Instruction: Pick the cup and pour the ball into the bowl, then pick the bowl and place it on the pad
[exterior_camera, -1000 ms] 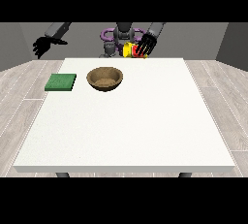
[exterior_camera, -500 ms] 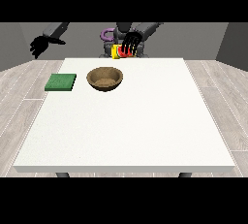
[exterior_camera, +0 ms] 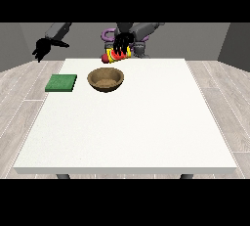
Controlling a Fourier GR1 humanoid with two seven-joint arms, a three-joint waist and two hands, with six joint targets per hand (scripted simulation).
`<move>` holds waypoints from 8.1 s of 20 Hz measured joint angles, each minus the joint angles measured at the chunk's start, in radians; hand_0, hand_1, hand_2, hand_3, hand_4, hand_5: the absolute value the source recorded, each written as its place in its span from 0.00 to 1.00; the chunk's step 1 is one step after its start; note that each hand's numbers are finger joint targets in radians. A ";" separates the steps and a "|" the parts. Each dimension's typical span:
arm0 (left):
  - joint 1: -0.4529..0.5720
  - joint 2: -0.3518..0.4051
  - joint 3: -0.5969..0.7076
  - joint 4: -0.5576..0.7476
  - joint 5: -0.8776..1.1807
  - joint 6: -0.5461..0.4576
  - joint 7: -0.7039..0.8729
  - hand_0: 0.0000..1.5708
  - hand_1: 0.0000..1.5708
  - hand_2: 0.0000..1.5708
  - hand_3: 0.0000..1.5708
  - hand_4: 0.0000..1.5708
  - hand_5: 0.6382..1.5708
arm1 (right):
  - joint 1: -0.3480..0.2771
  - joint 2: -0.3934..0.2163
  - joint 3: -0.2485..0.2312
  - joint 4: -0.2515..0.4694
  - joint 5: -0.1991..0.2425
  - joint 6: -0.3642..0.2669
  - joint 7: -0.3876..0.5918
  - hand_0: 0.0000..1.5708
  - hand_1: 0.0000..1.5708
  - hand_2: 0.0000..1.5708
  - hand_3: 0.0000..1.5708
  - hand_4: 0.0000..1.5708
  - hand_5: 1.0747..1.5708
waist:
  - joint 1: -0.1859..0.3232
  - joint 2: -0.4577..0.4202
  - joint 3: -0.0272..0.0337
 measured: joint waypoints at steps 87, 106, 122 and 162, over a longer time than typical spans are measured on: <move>0.185 0.049 0.637 -0.293 1.033 -0.273 -0.602 0.00 0.00 0.00 0.00 0.00 0.99 | -0.189 0.352 0.051 0.136 -0.090 -0.250 0.044 0.00 0.00 0.00 0.00 0.24 0.96 | 0.163 0.174 -0.0026; 0.240 0.124 0.741 -0.221 1.101 -0.313 -0.656 0.00 0.00 0.00 0.00 0.00 1.00 | -0.243 0.280 0.162 0.157 0.042 -0.469 0.382 1.00 1.00 1.00 1.00 0.67 0.96 | 0.104 0.084 -0.0031; 0.315 0.137 0.792 -0.142 1.108 -0.251 -0.766 0.00 0.00 0.00 0.00 0.00 0.99 | -0.182 0.057 0.101 0.062 -0.047 -0.212 0.531 1.00 1.00 1.00 1.00 0.69 0.98 | -0.014 0.077 -0.0005; 0.319 0.094 0.650 -0.684 1.024 -0.194 -0.588 0.00 0.00 0.00 0.00 0.00 0.99 | -0.214 -0.321 -0.050 0.332 -0.073 0.059 0.248 1.00 1.00 1.00 0.84 0.42 0.96 | 0.057 0.427 0.0004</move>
